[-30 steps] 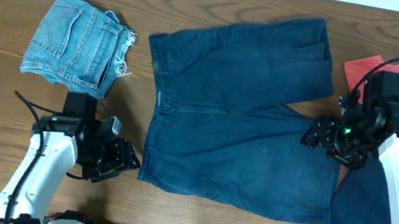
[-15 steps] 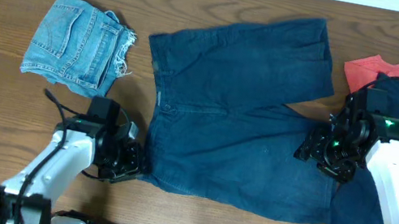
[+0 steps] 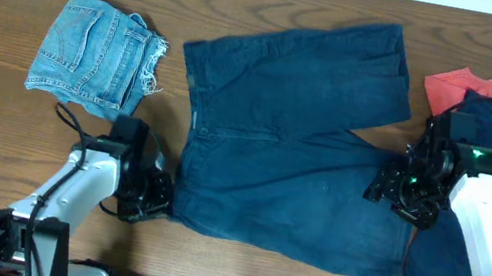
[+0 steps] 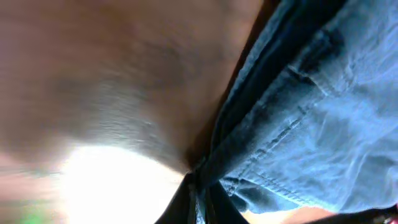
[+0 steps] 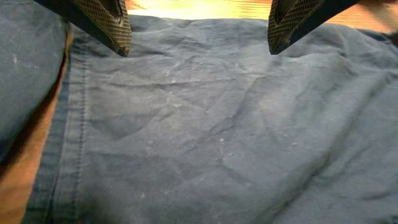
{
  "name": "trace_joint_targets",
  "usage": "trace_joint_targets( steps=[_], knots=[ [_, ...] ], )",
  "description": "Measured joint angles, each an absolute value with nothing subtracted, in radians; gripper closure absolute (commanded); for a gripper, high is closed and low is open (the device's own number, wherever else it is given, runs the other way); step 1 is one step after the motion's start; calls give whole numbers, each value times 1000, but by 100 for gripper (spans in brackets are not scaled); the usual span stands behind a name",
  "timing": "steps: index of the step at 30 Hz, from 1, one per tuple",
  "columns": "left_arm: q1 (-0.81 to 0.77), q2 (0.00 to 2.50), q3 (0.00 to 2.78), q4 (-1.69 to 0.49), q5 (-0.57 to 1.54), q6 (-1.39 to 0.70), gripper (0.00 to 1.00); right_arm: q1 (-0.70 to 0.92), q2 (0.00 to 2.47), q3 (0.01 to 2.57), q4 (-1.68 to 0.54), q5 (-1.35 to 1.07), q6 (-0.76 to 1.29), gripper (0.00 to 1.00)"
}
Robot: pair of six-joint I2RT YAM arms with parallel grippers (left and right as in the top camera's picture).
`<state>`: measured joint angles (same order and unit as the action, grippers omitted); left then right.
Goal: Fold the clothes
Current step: 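Grasp the bottom hems of both shorts legs with left and right grippers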
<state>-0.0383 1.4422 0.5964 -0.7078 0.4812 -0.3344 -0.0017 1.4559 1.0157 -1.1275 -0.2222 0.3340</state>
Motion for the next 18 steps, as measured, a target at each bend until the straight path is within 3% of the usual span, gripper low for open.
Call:
trace_joint_targets(
  steps=[5, 7, 14, 18],
  knots=[
    [14, 1443, 665, -734, 410, -337, 94, -2, 1456, 937, -1104, -216, 359, 48],
    [29, 1443, 676, -741, 382, -337, 94, -2, 1456, 894, -1086, -212, 374, 60],
    [58, 1444, 678, -752, 317, -337, 94, -2, 1457, 779, -1065, -222, 402, 60],
    [59, 1444, 678, -752, 307, -337, 94, -2, 1457, 744, -1073, -242, 410, 68]
  ],
)
